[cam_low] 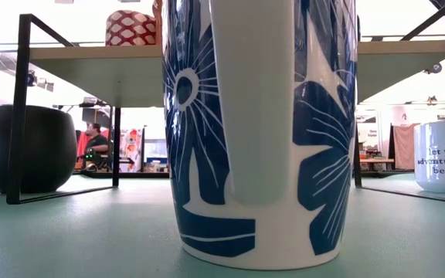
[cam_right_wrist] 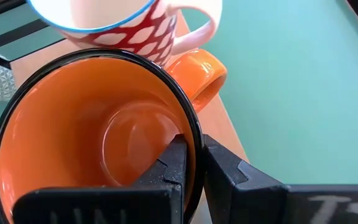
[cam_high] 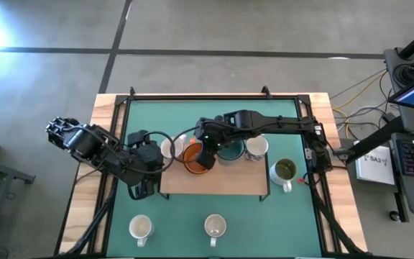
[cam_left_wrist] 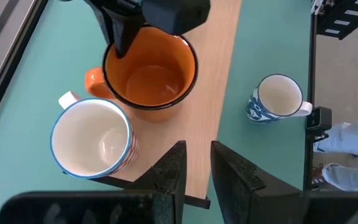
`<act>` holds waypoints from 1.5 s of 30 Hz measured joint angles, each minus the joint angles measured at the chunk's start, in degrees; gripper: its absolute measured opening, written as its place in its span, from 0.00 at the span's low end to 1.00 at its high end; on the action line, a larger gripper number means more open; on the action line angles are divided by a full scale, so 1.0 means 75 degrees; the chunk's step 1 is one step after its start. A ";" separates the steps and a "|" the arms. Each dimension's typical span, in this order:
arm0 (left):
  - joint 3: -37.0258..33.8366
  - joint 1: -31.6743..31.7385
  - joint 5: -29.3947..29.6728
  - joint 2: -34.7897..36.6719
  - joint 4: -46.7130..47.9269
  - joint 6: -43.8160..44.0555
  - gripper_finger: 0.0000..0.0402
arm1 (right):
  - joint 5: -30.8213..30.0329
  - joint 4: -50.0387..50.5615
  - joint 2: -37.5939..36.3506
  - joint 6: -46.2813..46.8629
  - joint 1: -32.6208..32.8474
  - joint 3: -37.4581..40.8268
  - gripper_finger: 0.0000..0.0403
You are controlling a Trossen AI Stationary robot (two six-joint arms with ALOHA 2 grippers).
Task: Place coffee mugs
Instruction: Put the orange mug on the shelf
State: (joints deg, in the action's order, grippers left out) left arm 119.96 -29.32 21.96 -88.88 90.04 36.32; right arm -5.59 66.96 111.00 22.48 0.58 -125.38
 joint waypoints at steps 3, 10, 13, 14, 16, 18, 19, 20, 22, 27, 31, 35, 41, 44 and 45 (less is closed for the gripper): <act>0.0000 -0.0001 0.0000 0.0000 0.0000 0.0003 0.14 | 0.0003 -0.0001 0.0000 -0.0084 -0.0091 0.0000 0.06; 0.0000 0.0000 0.0000 0.0000 -0.0003 0.0003 0.14 | 0.0000 -0.0006 0.0000 -0.0210 -0.0280 0.0001 0.06; 0.0000 -0.0003 0.0000 0.0000 -0.0003 0.0003 0.14 | 0.0005 -0.0008 0.0000 -0.0288 -0.0340 0.0000 0.06; 0.0000 -0.0003 0.0000 0.0000 -0.0003 0.0003 0.14 | 0.0004 -0.0006 0.0000 -0.0291 -0.0362 0.0000 0.06; 0.0000 0.0000 0.0000 0.0000 -0.0003 0.0003 0.14 | 0.0000 -0.0006 0.0000 -0.0310 -0.0398 0.0000 0.06; 0.0000 0.0000 0.0000 0.0000 -0.0003 0.0002 0.14 | 0.0000 -0.0009 0.0000 -0.0362 -0.0428 0.0000 0.06; 0.0000 -0.0001 0.0000 0.0000 -0.0003 0.0000 0.14 | 0.0002 -0.0009 0.0000 -0.0374 -0.0443 0.0000 0.06; 0.0000 -0.0001 0.0000 0.0000 -0.0003 0.0000 0.14 | 0.0003 -0.0009 0.0000 -0.0374 -0.0461 0.0002 0.06; 0.0000 -0.0003 0.0000 0.0000 -0.0003 0.0000 0.14 | 0.0005 -0.0010 0.0000 -0.0374 -0.0490 0.0000 0.06; 0.0000 -0.0002 0.0000 0.0000 -0.0003 0.0000 0.14 | 0.0000 -0.0024 0.0000 -0.0402 -0.0561 0.0002 0.06; 0.0000 -0.0002 0.0000 0.0000 -0.0003 0.0000 0.14 | 0.0003 -0.0023 0.0000 -0.0399 -0.0580 0.0001 0.06; 0.0000 0.0000 0.0000 0.0000 -0.0003 0.0000 0.14 | 0.0217 -0.0026 0.0000 -0.0402 -0.0586 0.0000 0.06; 0.0000 -0.0003 0.0000 0.0000 -0.0003 0.0000 0.14 | 0.0292 0.0017 -0.0012 -0.0435 -0.0592 0.0005 0.08; 0.0000 0.0000 0.0000 0.0003 -0.0003 0.0000 0.14 | 0.0291 0.0083 -0.0029 -0.0481 -0.0600 0.0011 0.13; 0.0000 -0.0003 0.0000 0.0003 -0.0003 0.0000 0.14 | 0.0295 0.0051 -0.0054 -0.0482 -0.0601 0.0011 0.15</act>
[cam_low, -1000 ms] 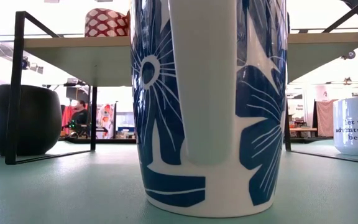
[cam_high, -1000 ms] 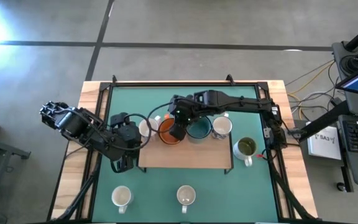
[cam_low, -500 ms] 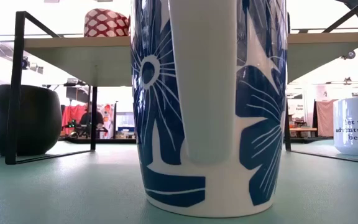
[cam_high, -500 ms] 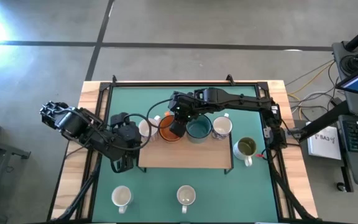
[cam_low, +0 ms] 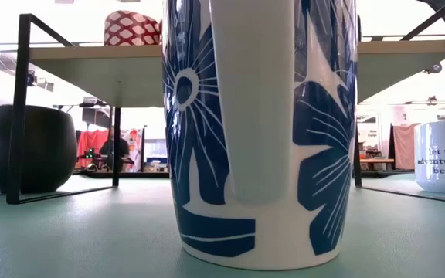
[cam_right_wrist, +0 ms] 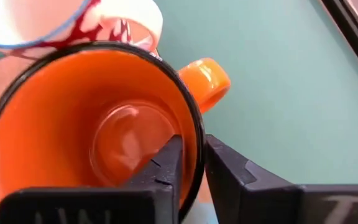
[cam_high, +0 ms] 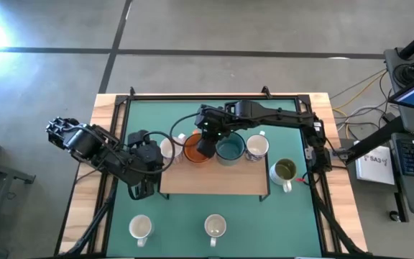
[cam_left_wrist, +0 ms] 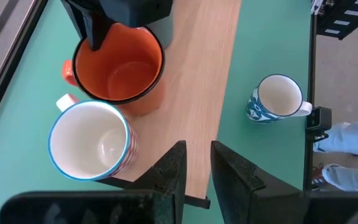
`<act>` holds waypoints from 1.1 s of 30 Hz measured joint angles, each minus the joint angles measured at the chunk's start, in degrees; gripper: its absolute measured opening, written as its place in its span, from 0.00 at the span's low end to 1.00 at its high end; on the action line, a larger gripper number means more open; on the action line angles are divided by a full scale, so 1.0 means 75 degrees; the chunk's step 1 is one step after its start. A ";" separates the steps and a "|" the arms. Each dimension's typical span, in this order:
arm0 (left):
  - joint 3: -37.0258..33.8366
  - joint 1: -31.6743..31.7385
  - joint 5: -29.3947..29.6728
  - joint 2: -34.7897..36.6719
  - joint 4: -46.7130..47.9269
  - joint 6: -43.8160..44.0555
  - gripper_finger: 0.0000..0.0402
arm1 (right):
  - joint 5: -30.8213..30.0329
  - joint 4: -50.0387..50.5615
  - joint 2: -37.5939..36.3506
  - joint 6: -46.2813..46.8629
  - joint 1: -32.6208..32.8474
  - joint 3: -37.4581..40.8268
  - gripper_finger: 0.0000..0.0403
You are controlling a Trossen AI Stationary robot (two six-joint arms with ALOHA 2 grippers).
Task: Place coffee mugs
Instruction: Put the orange mug on the shelf, then put the black mug on the shelf
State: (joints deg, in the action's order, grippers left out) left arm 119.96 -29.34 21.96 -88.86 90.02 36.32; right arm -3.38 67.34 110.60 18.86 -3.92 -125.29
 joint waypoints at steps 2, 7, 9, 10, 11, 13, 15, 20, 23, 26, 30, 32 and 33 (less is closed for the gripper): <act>0.0000 0.0000 0.0000 0.0000 0.0000 0.0000 0.14 | 0.0015 -0.0013 -0.0078 0.0004 0.0000 0.0000 0.18; 0.0000 0.0001 0.0000 0.0005 0.0000 0.0022 0.14 | 0.0032 -0.0107 -0.0329 0.0044 0.0000 0.0000 0.25; 0.0000 0.0003 0.0000 0.0006 0.0000 0.0048 0.14 | 0.0035 -0.0133 -0.0490 0.0075 0.0000 0.0000 0.26; 0.0000 0.0000 0.0000 0.0006 0.0000 0.0099 0.14 | 0.0035 -0.0157 -0.0573 0.0079 0.0000 0.0000 0.26; 0.0000 0.0003 0.0000 0.0006 0.0000 0.0168 0.14 | 0.0036 -0.0191 -0.0664 0.0080 0.0000 0.0000 0.26; 0.0000 -0.0006 -0.0017 0.0006 0.0000 0.0358 0.14 | 0.0041 -0.0211 -0.0858 0.0083 0.0005 0.0000 0.25; -0.0052 -0.0037 -0.0087 0.0011 0.0000 0.0512 0.14 | 0.0032 -0.0255 -0.1021 0.0086 0.0061 -0.0003 0.24; -0.0481 -0.0083 -0.0644 0.0076 -0.0013 0.0975 0.14 | 0.0089 -0.0170 -0.1341 0.0083 0.0353 -0.0003 0.22; -0.1120 -0.0082 -0.0947 0.0307 -0.0008 0.1362 0.14 | 0.0129 -0.0043 -0.1481 0.0086 0.0621 -0.0005 0.22; -0.1994 -0.0082 -0.1307 0.0688 -0.0002 0.1977 0.14 | 0.0139 0.0176 -0.1600 0.0181 0.0897 -0.0006 0.23; -0.3282 -0.0095 -0.1853 0.1396 0.0005 0.2741 0.14 | 0.0134 0.0380 -0.1735 0.0543 0.1246 -0.0009 0.24; -0.3899 -0.0114 -0.2038 0.1710 -0.0010 0.2844 0.14 | 0.0123 0.0443 -0.1788 0.0667 0.1436 -0.0009 0.25; -0.4198 -0.0114 -0.2112 0.1846 -0.0020 0.2839 0.14 | 0.0125 0.0437 -0.1799 0.0778 0.1530 -0.0009 0.25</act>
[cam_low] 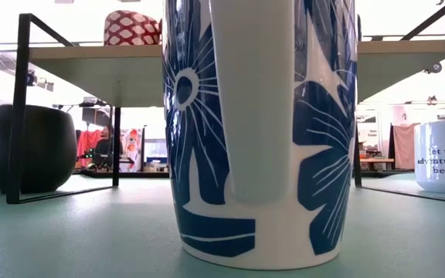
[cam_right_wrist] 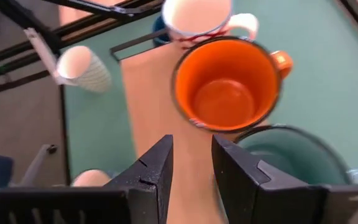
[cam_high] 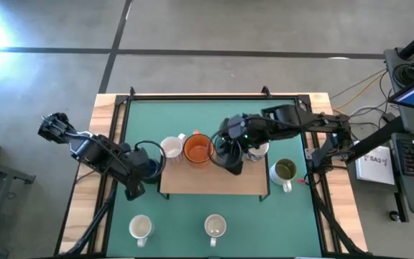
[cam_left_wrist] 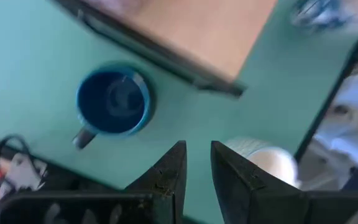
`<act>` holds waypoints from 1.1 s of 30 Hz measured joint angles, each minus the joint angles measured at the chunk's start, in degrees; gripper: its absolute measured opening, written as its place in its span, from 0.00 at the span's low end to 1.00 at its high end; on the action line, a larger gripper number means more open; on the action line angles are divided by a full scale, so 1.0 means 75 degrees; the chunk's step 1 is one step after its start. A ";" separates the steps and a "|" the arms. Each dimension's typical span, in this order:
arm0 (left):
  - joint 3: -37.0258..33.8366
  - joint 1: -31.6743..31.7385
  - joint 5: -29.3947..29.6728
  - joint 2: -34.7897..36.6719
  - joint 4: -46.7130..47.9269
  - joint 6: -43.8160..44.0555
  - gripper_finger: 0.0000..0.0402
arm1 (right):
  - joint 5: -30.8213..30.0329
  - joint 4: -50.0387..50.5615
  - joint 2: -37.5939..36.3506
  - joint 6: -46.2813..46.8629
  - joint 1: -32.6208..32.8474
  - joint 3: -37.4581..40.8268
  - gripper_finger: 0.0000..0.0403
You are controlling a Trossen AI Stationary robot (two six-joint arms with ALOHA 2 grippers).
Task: Place coffee mugs
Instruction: Put the black mug on the shelf
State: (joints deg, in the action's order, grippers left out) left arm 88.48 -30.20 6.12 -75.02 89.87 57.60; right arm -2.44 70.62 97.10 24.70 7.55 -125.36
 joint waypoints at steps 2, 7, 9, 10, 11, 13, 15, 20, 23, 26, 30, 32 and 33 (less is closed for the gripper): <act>-0.0576 0.0000 -0.0124 0.0226 -0.0063 -0.0110 0.14 | 0.0010 0.0030 -0.0043 0.0211 0.0182 0.0000 0.25; -0.1950 0.0000 -0.0122 0.0634 -0.0467 -0.0720 0.14 | 0.0006 0.0420 -0.0085 0.0686 0.0574 0.0000 0.24; -0.2412 0.0000 -0.0152 0.0724 -0.0761 -0.0929 0.14 | -0.0014 0.0585 -0.0085 0.0854 0.0710 0.0000 0.25; -0.2612 0.0000 -0.0153 0.0754 -0.0933 -0.1002 0.14 | -0.0018 0.0676 -0.0085 0.0974 0.0759 0.0000 0.25; -0.2776 0.0000 -0.0155 0.0773 -0.1122 -0.1087 0.14 | -0.0018 0.0747 -0.0085 0.1072 0.0808 0.0000 0.25; -0.3038 0.0000 -0.0155 0.0789 -0.1499 -0.1282 0.14 | -0.0019 0.0860 -0.0085 0.1203 0.0888 0.0000 0.25; -0.3231 0.0000 -0.0141 0.0760 -0.1760 -0.1544 0.14 | -0.0018 0.0948 -0.0085 0.1324 0.0940 0.0000 0.25; -0.3769 0.0000 0.0004 0.0599 -0.2235 -0.2242 0.14 | -0.0048 0.0969 -0.0085 0.1371 0.0962 0.0000 0.25; -0.4014 0.0000 0.0207 0.0527 -0.2252 -0.2334 0.14 | -0.0079 0.0969 -0.0085 0.1364 0.0962 0.0000 0.25; -0.4207 0.0000 0.0237 0.0535 -0.2451 -0.2344 0.14 | -0.0079 0.0969 -0.0085 0.1336 0.0962 0.0000 0.24; -0.4305 0.0000 0.0600 0.0537 -0.2484 -0.2506 0.14 | -0.0082 0.0969 -0.0085 0.1253 0.0962 0.0000 0.24; -0.4320 0.0003 0.0793 0.0535 -0.2528 -0.2604 0.14 | -0.0082 0.0967 -0.0085 0.1222 0.0962 0.0000 0.24; -0.4322 0.0006 0.0809 0.0535 -0.2569 -0.2637 0.14 | -0.0082 0.0968 -0.0085 0.1221 0.0962 0.0000 0.24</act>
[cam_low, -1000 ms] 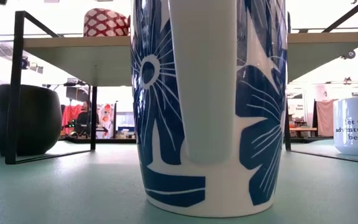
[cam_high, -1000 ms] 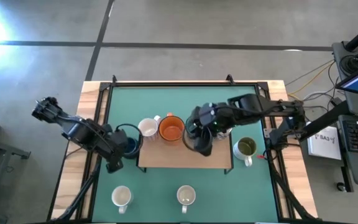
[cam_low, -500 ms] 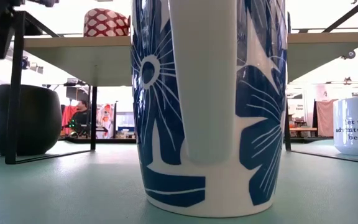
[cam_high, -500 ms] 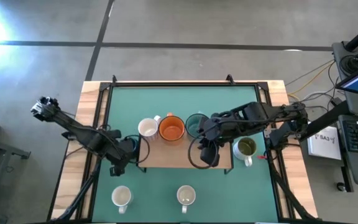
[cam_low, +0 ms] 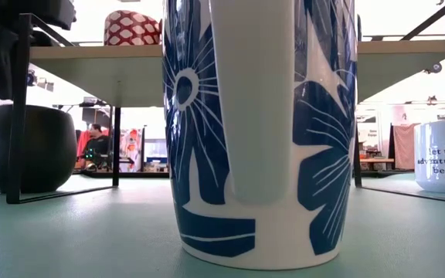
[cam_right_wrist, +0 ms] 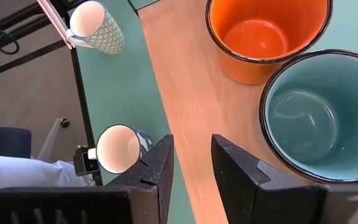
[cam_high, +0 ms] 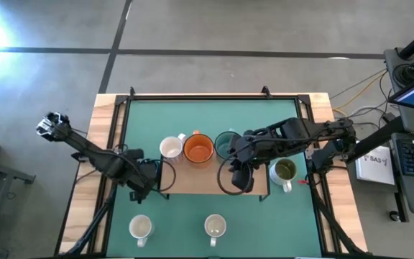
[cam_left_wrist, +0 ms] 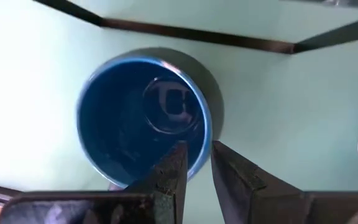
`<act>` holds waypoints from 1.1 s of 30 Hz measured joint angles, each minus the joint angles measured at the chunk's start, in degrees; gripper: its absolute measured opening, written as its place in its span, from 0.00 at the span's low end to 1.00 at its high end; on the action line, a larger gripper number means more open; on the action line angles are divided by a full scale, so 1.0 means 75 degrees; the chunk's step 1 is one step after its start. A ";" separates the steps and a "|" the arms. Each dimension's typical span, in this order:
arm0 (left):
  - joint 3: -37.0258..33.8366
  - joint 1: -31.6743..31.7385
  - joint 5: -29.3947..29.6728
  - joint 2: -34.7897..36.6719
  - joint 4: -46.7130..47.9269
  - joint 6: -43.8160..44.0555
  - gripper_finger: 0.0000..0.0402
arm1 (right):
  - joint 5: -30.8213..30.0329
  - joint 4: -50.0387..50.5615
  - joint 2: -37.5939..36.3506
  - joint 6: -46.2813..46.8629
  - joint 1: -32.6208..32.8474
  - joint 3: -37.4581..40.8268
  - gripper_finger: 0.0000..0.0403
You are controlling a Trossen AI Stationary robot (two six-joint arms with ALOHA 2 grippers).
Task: Place coffee mugs
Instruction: Put the black mug on the shelf
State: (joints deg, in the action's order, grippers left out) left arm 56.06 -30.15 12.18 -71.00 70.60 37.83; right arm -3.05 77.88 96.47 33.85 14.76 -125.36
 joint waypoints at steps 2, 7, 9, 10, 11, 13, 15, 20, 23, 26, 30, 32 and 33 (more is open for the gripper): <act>-0.0001 0.0003 -0.0011 0.0000 -0.0130 -0.0118 0.14 | -0.0002 0.0001 0.0000 -0.0025 0.0000 0.0000 0.24; -0.0145 -0.0003 0.0050 0.0003 -0.0209 -0.0353 0.14 | -0.0003 0.0001 0.0000 -0.0055 0.0000 0.0000 0.23; -0.0282 -0.0003 0.0035 0.0009 -0.0285 -0.0353 0.14 | -0.0003 0.0000 0.0000 -0.0053 0.0000 0.0000 0.23; -0.0360 -0.0006 0.0029 0.0017 -0.0338 -0.0353 0.14 | 0.0000 0.0001 0.0000 -0.0056 0.0000 0.0000 0.23; -0.0438 -0.0009 0.0011 0.0020 -0.0362 -0.0353 0.14 | -0.0001 -0.0001 0.0000 -0.0055 0.0000 0.0000 0.24; -0.0570 -0.0007 0.0038 0.0020 -0.0333 -0.0353 0.14 | -0.0003 0.0001 0.0000 -0.0053 0.0000 0.0000 0.24; -0.0648 -0.0003 0.0069 0.0031 -0.0396 -0.0358 0.14 | 0.0000 -0.0002 0.0000 -0.0056 0.0000 0.0000 0.23; -0.0934 -0.0006 -0.0055 0.0044 -0.0620 -0.0388 0.14 | -0.0003 -0.0005 0.0003 -0.0053 0.0000 0.0000 0.23; -0.1089 0.0000 -0.0469 0.0031 -0.0702 -0.0382 0.13 | -0.0006 -0.0008 0.0003 -0.0056 0.0000 0.0000 0.23; -0.1120 -0.0003 -0.0739 0.0026 -0.0765 -0.0275 0.10 | -0.0006 -0.0010 0.0009 -0.0053 0.0000 0.0000 0.23; -0.1089 -0.0003 -0.0871 0.0084 -0.0802 0.0135 0.02 | -0.0006 -0.0016 0.0012 -0.0053 0.0000 0.0000 0.22; -0.1042 -0.0003 -0.0842 0.0123 -0.0799 0.0339 0.02 | -0.0008 -0.0018 0.0012 -0.0053 0.0000 0.0000 0.21; -0.0989 -0.0003 -0.0834 0.0125 -0.0833 0.0408 0.02 | -0.0009 -0.0019 0.0012 -0.0053 -0.0003 0.0000 0.21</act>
State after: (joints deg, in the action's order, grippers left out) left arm 48.64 -30.17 5.93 -70.06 64.35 40.88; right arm -3.11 77.73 96.55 33.45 14.74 -125.36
